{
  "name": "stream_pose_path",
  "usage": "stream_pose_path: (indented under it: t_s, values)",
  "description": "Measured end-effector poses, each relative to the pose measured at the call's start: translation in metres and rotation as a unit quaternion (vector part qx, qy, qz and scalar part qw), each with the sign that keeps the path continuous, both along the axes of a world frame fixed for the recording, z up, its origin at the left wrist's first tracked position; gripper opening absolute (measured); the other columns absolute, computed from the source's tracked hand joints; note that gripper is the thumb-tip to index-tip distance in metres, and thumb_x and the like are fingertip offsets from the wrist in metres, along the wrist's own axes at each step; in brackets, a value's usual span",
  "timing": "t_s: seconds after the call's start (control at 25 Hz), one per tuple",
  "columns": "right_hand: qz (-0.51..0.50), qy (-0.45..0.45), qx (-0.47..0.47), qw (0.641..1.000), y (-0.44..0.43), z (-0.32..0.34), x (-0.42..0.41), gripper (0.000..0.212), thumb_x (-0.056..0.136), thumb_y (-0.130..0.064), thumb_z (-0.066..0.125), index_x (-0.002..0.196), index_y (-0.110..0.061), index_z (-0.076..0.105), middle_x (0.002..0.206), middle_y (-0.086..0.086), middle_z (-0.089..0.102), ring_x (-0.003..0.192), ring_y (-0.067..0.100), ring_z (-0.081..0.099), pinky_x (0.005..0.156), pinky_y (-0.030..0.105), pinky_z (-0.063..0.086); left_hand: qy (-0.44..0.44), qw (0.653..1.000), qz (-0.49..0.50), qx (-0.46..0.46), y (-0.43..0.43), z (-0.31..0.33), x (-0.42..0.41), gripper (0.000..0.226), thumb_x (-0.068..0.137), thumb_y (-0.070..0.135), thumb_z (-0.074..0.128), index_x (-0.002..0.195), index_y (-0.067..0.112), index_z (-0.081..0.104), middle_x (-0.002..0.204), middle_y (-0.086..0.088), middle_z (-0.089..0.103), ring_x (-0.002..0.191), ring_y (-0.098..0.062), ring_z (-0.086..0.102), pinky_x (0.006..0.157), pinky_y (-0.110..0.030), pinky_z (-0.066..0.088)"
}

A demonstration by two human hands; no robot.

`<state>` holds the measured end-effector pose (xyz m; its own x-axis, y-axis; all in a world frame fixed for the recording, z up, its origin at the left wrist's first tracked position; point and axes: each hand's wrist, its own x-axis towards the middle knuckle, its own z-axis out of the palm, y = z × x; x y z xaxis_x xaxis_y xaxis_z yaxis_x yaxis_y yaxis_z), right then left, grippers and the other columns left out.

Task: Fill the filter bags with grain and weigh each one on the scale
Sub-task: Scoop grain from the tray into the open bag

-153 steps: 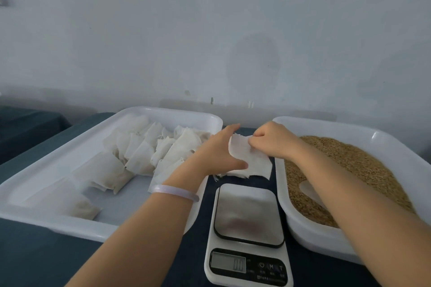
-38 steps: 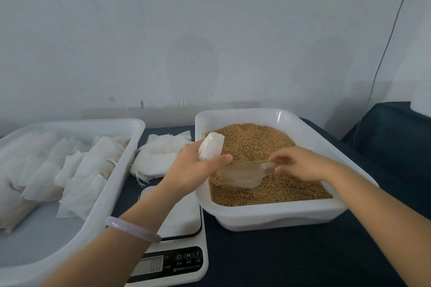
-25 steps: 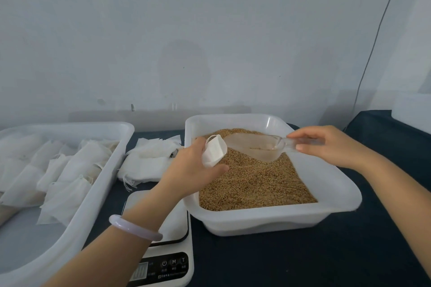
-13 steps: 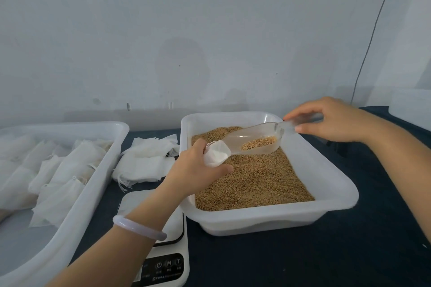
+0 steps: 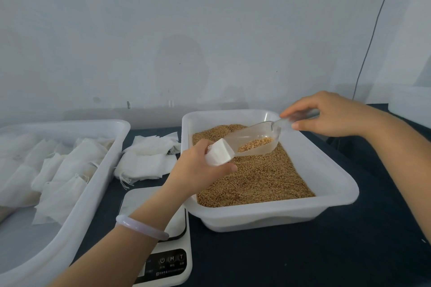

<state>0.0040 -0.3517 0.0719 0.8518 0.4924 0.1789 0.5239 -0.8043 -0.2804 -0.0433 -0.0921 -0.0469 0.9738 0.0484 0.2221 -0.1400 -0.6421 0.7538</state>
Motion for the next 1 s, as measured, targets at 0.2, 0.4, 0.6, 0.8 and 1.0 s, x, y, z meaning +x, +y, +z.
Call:
stream_pose_path:
  t_s: [0.2,0.4,0.6,0.8,1.0]
  values:
    - [0.03,-0.127,-0.064,0.989,0.013,0.002,0.0,0.028,0.088,-0.027,0.062,0.11,-0.045,0.059,0.104,-0.018,0.052,0.121,0.011,0.041,0.117,0.037,-0.004,0.046,0.996,-0.045,0.068,0.003,0.008,0.004,0.056,0.063,0.06,0.074,0.101,0.028,0.048,0.086,0.011,0.055,0.074,-0.004,0.054,0.054,-0.02,0.039]
    - [0.027,-0.239,-0.096,0.966,0.023,0.014,-0.001,0.033,0.087,-0.027,0.063,0.118,-0.04,0.061,0.103,-0.02,0.048,0.126,0.011,0.026,0.109,0.045,-0.02,0.046,0.996,-0.049,0.065,-0.011,0.009,0.01,0.054,0.067,0.05,0.074,0.106,0.027,0.045,0.087,0.016,0.054,0.074,0.0,0.055,0.049,-0.014,0.04]
    - [0.043,-0.237,-0.087,0.967,0.024,0.016,0.0,0.034,0.087,-0.025,0.063,0.118,-0.04,0.061,0.107,-0.018,0.049,0.125,0.011,0.025,0.112,0.04,-0.006,0.019,0.999,-0.042,0.027,-0.013,0.002,0.008,0.034,0.069,0.045,0.072,0.086,0.035,0.044,0.08,0.015,0.058,0.068,0.003,0.056,0.048,-0.013,0.039]
    - [0.054,-0.223,-0.045,0.972,0.016,0.018,0.004,0.032,0.086,-0.028,0.063,0.11,-0.049,0.056,0.106,-0.018,0.051,0.12,0.01,0.027,0.101,0.028,0.008,0.04,0.997,-0.057,-0.03,-0.013,0.005,0.006,0.032,0.074,0.028,0.068,0.1,0.024,0.05,0.079,0.0,0.069,0.07,-0.015,0.068,0.07,-0.037,0.058]
    - [-0.102,-0.161,-0.044,0.981,-0.029,0.0,0.019,0.028,0.087,-0.034,0.061,0.107,-0.052,0.053,0.119,-0.008,0.057,0.123,0.023,0.033,0.107,0.04,0.014,0.002,0.98,-0.038,-0.197,-0.004,0.004,0.002,0.024,0.074,0.019,0.063,0.096,0.02,0.053,0.064,0.001,0.066,0.058,-0.015,0.066,0.064,-0.036,0.057]
